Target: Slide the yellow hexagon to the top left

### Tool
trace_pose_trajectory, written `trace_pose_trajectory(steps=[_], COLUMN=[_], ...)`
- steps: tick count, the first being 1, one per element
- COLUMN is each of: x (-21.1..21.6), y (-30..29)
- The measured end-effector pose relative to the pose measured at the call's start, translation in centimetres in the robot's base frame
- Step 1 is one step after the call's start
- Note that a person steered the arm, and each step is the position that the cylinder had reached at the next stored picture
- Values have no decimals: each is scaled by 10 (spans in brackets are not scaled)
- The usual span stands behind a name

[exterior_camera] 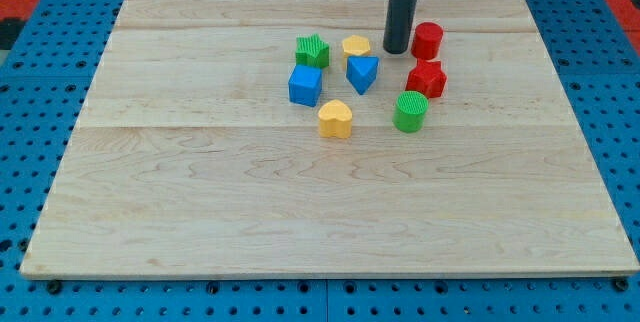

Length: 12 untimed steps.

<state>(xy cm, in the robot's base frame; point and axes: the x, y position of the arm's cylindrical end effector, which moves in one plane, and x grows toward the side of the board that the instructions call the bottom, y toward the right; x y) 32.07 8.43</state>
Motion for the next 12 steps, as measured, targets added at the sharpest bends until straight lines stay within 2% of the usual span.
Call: trace_pose_trajectory(steps=[1,3,5,7,8,9,10,12], x=[18,7,-47,-93,-97,-126,-129,-128], y=[-24,-99,-162,-173,-185,-175,-182,-281])
